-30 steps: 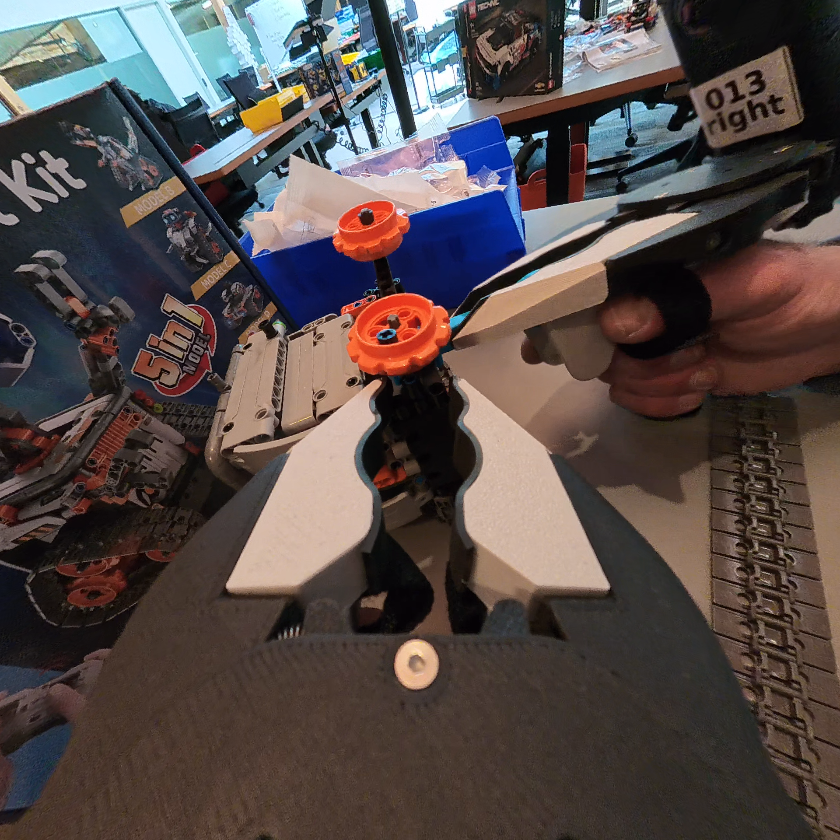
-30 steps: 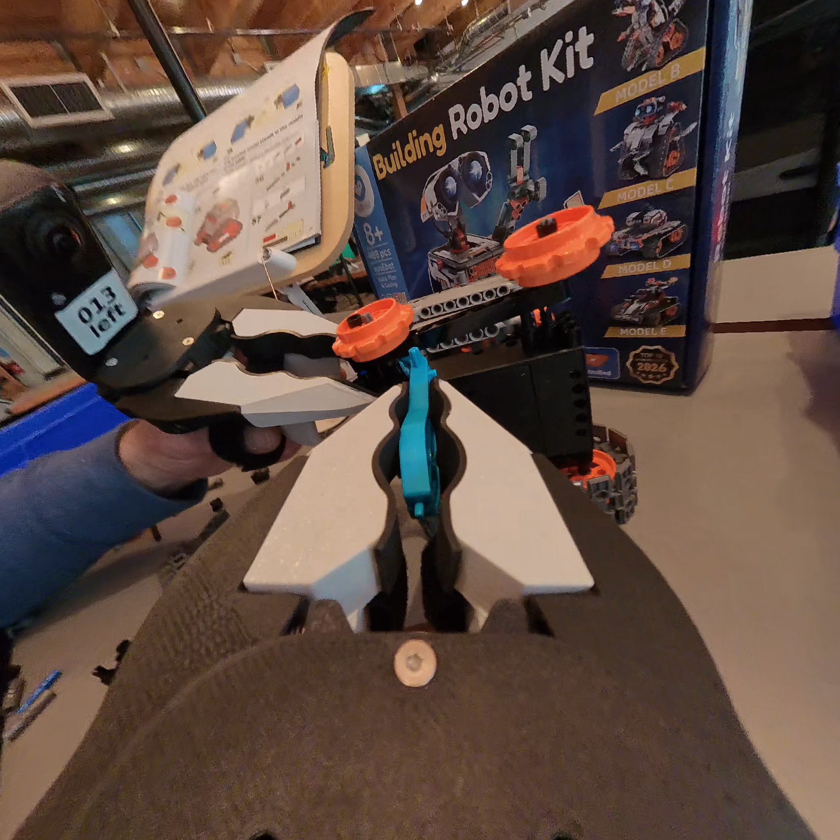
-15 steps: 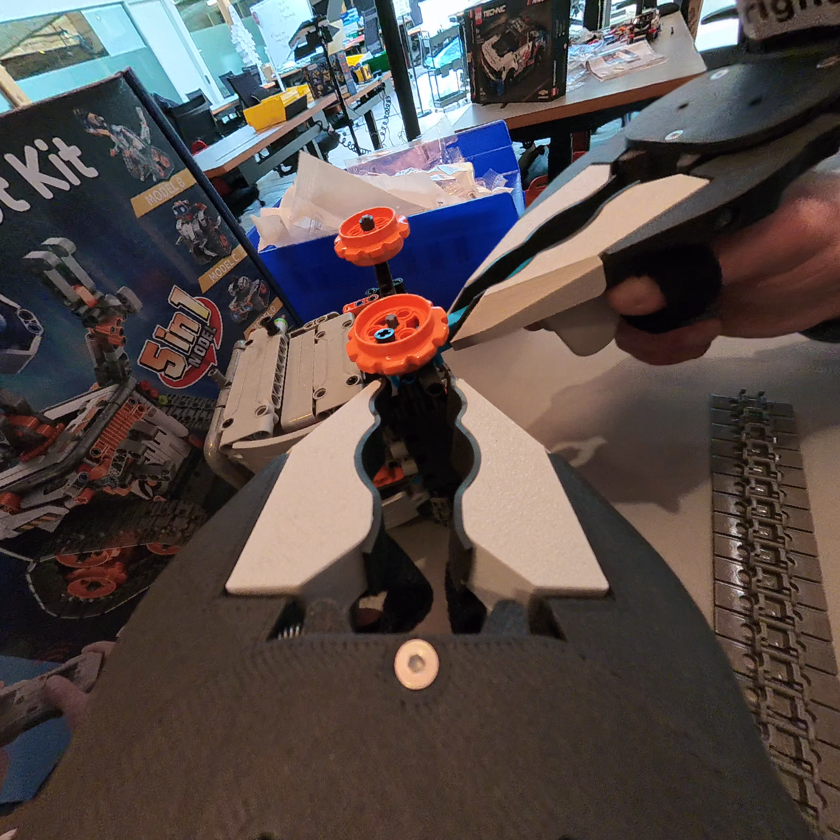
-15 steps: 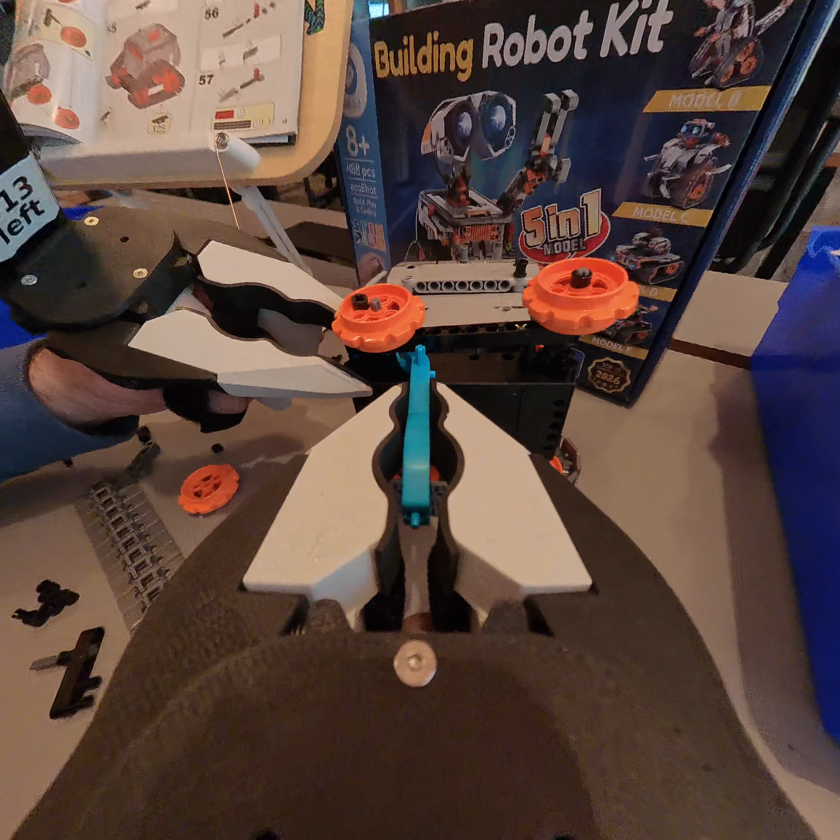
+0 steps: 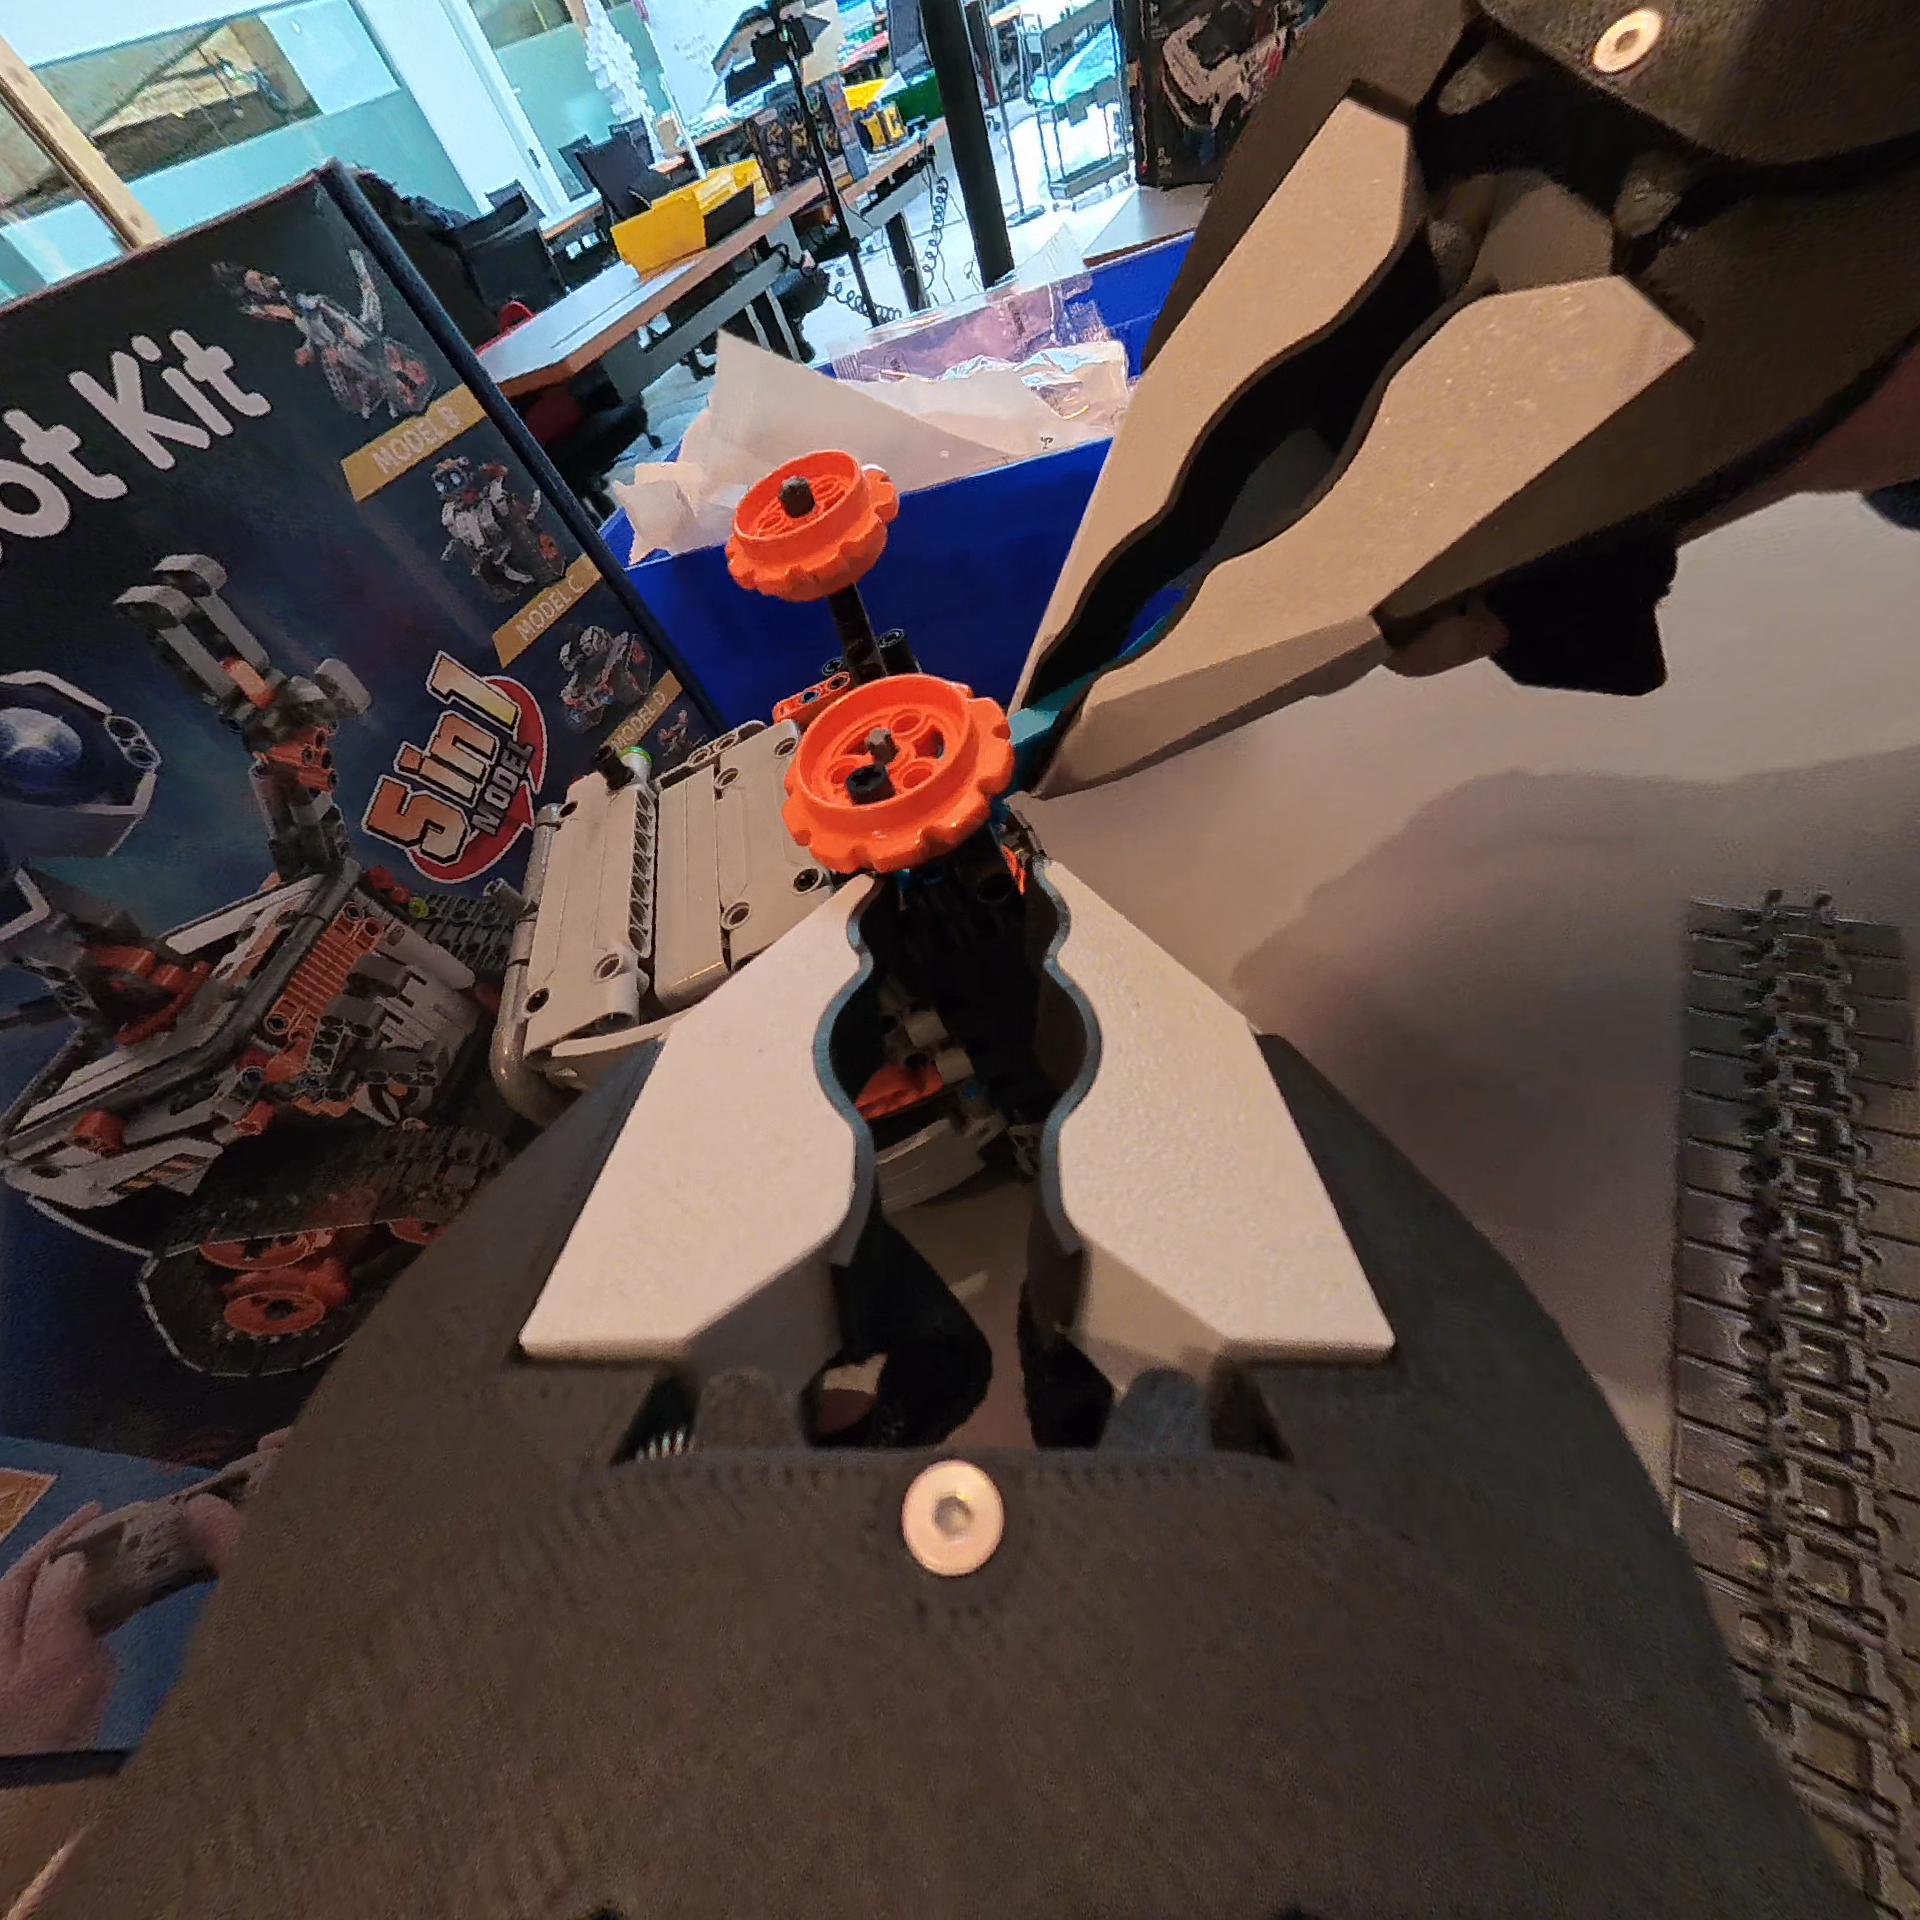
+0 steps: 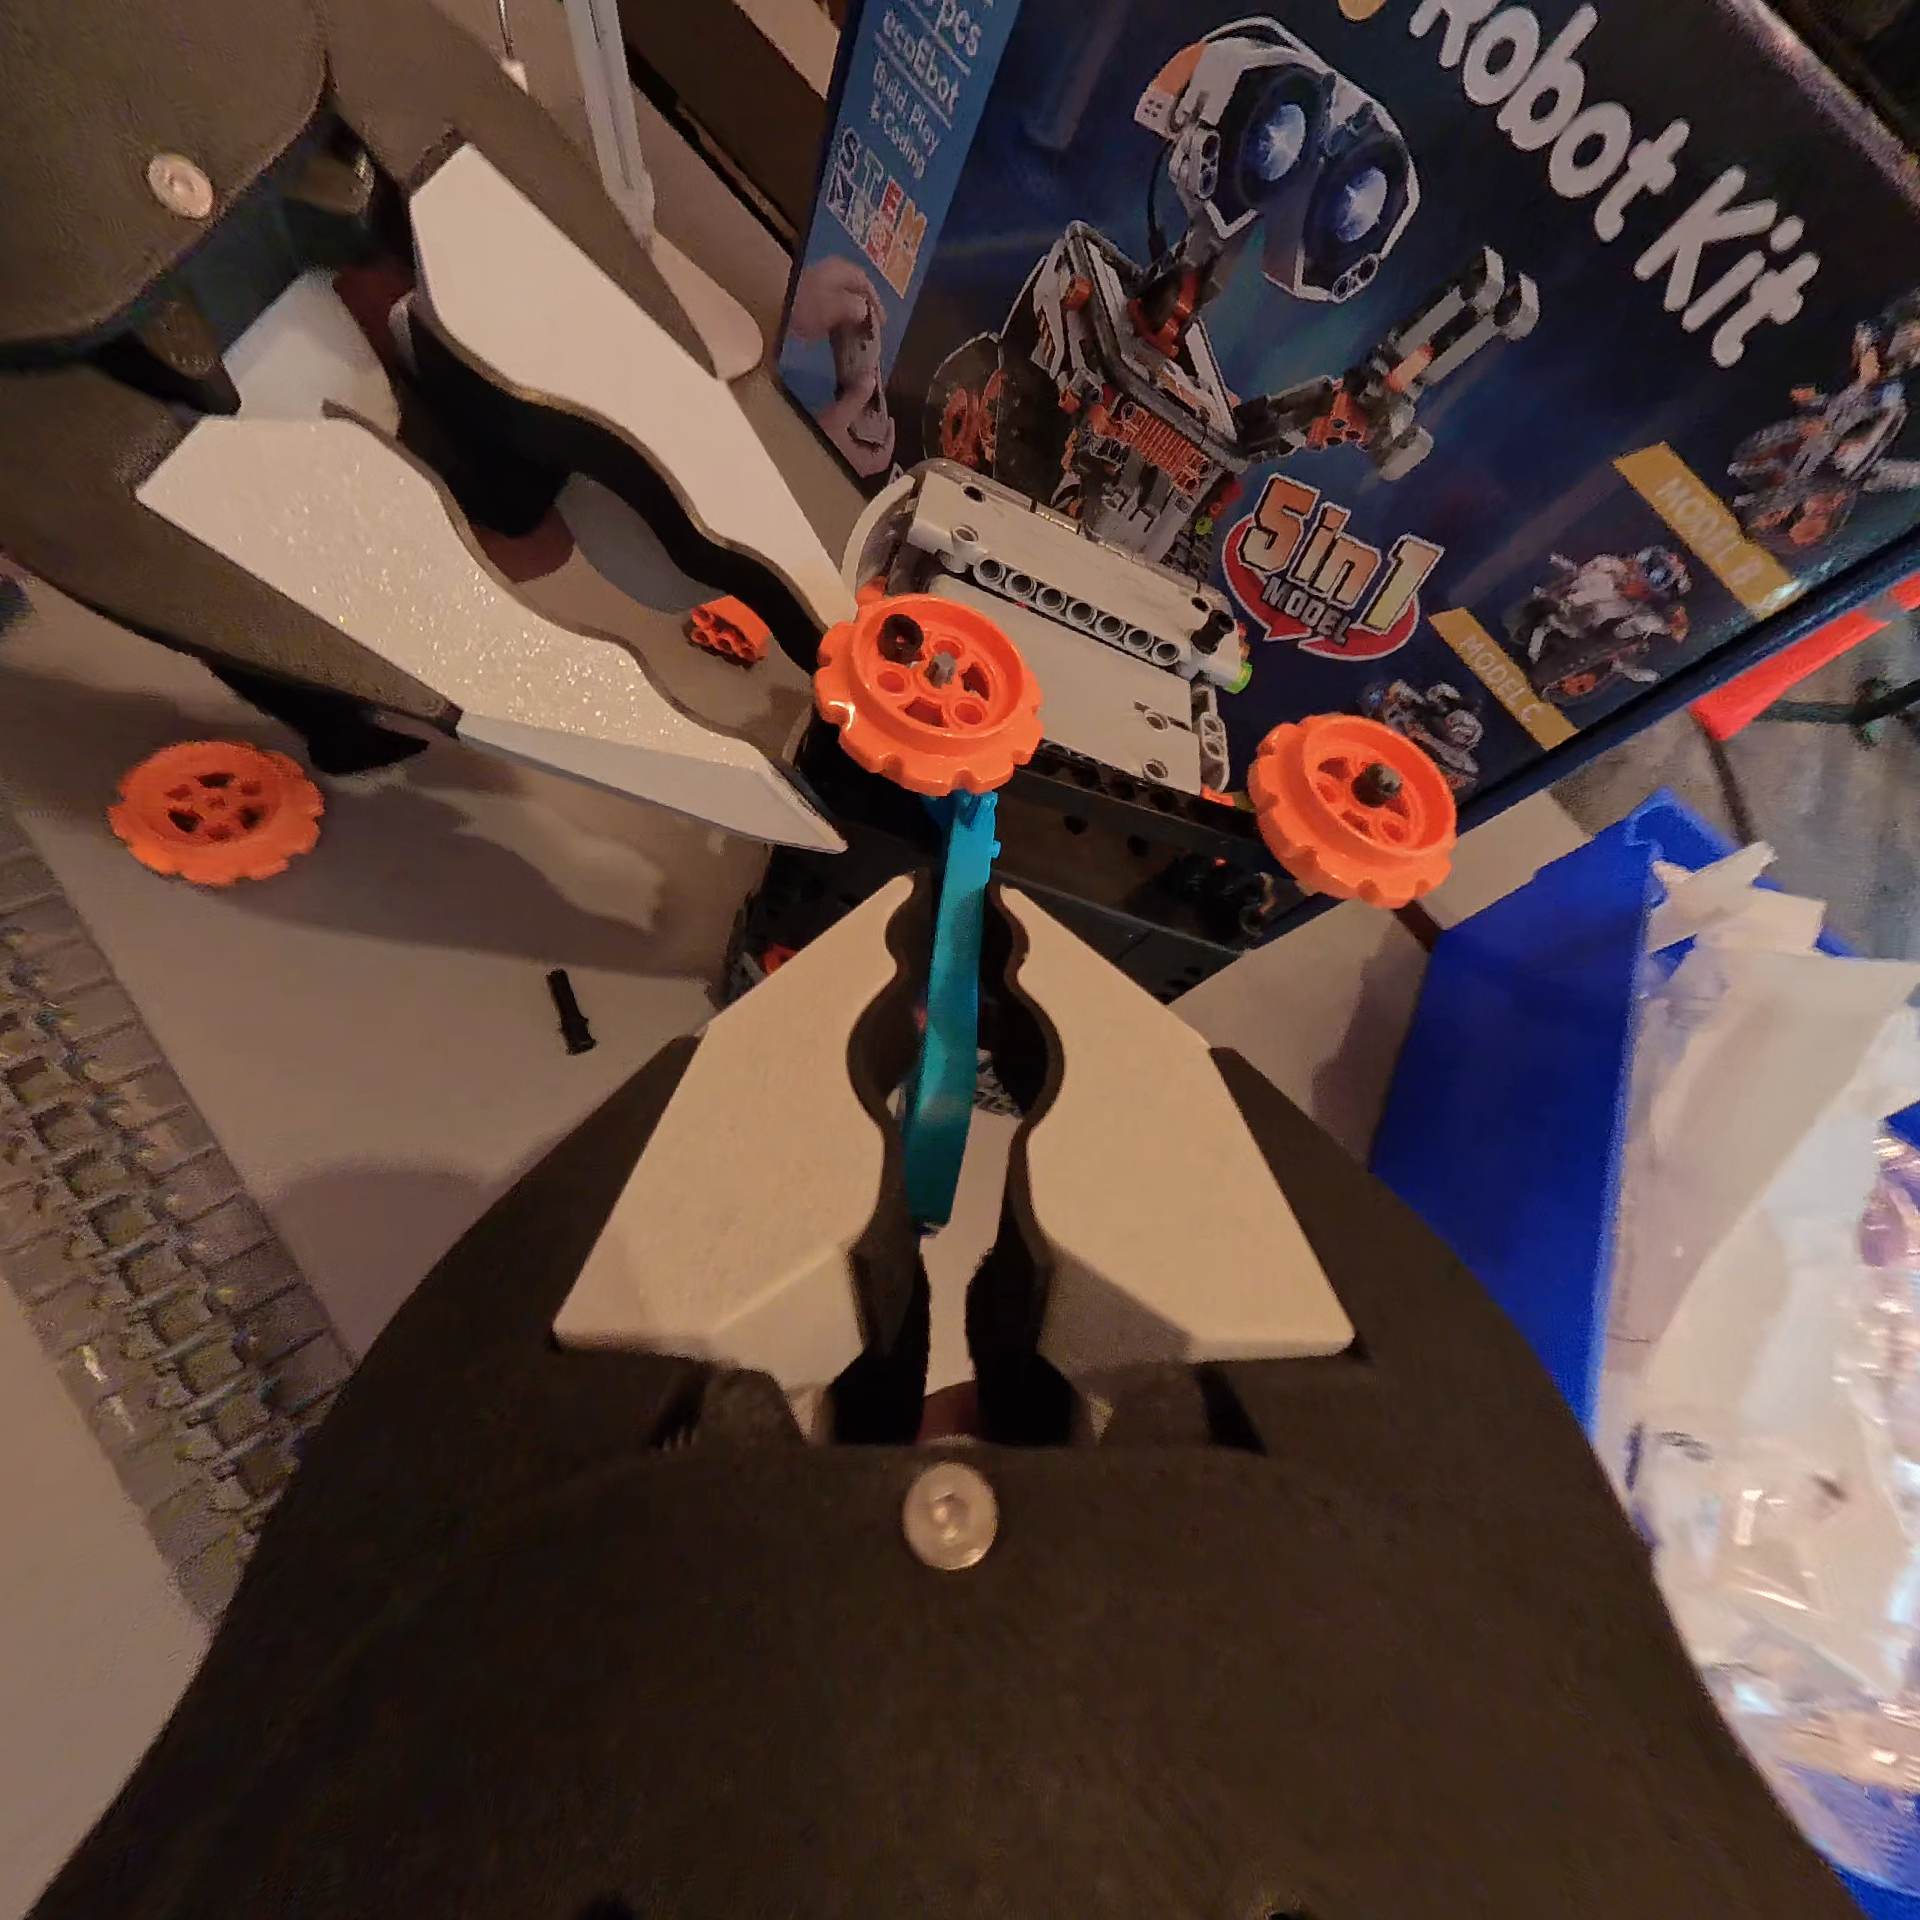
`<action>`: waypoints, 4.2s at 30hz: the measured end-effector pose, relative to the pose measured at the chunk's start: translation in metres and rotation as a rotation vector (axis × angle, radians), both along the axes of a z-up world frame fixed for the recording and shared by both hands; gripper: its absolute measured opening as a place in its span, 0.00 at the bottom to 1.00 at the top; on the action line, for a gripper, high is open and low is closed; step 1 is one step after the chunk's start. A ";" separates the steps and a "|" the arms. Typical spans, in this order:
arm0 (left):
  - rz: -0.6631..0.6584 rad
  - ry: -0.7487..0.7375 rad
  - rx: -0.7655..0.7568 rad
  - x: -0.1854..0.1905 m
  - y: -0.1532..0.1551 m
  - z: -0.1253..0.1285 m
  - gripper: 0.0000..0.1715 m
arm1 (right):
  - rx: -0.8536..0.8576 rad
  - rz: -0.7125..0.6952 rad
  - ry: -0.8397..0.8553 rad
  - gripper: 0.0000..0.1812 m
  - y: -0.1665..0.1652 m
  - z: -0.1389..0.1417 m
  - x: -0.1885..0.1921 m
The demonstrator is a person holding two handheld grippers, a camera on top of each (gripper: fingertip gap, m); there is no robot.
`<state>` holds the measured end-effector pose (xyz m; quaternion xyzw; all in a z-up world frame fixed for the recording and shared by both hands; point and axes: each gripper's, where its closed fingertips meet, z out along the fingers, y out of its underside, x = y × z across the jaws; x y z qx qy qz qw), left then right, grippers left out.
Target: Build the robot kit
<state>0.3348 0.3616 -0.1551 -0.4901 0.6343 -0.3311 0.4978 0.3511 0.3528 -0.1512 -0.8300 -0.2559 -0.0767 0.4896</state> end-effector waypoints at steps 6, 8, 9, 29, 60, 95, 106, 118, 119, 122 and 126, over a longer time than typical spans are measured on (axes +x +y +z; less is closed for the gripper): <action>-0.001 -0.004 0.050 0.005 -0.005 0.000 0.15 | -0.108 0.000 0.044 0.03 -0.004 -0.002 0.007; 0.027 -0.011 0.049 0.007 -0.003 -0.001 0.15 | -0.138 0.000 0.008 0.03 -0.003 -0.002 0.009; 0.043 -0.012 0.063 0.008 -0.002 -0.001 0.15 | -0.146 0.000 -0.008 0.03 -0.003 -0.002 0.009; 0.035 -0.017 0.097 0.012 -0.002 -0.001 0.14 | 0.190 -0.005 -0.016 0.03 0.007 -0.010 0.015; 0.030 0.175 0.284 -0.015 0.020 -0.011 0.29 | 0.111 0.119 0.545 0.03 0.011 -0.009 -0.003; -0.043 0.203 0.244 -0.023 -0.019 -0.006 0.28 | -0.146 0.271 0.532 0.03 -0.028 -0.007 -0.006; -0.040 0.215 0.272 -0.025 -0.015 -0.011 0.28 | -0.034 0.169 0.070 0.03 -0.030 -0.005 -0.007; -0.042 0.177 0.236 -0.025 -0.012 -0.011 0.28 | -0.010 0.245 0.720 0.04 -0.026 -0.010 -0.011; -0.038 0.177 0.236 -0.025 -0.011 -0.011 0.28 | -0.009 0.251 0.748 0.04 -0.025 -0.010 -0.011; -0.038 0.173 0.219 -0.026 -0.009 -0.011 0.27 | -0.009 0.272 0.841 0.05 -0.023 -0.010 -0.013; -0.033 0.173 0.221 -0.027 -0.006 -0.011 0.27 | -0.031 0.326 1.023 0.06 -0.021 -0.010 -0.013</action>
